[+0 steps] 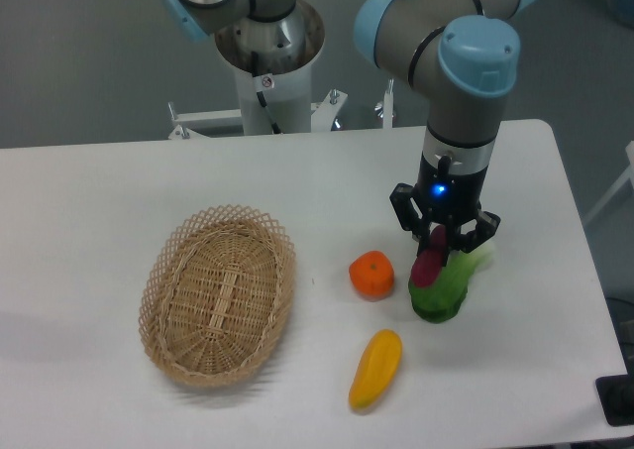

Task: Place the sweet potato in the basket
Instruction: 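Lift the purple sweet potato with the gripper and move toward the basket, then lower the held sweet potato into the wicker basket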

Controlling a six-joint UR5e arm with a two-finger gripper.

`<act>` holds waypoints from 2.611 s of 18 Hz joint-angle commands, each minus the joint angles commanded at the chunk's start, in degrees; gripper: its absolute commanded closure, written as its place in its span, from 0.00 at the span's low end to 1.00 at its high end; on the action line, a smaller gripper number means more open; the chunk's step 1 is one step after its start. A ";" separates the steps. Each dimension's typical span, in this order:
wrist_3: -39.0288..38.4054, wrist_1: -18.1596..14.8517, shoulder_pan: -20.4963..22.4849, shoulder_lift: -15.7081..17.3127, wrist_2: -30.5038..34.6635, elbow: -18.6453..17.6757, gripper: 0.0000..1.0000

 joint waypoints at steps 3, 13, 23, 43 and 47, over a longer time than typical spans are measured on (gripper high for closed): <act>-0.17 -0.17 -0.26 0.09 0.09 -0.44 0.70; -16.15 0.44 -10.62 0.00 1.49 -1.93 0.70; -31.73 13.44 -26.27 -2.63 10.80 -12.39 0.70; -30.94 14.06 -30.85 -7.38 13.01 -14.24 0.20; -30.85 14.15 -30.85 -6.33 13.01 -13.63 0.00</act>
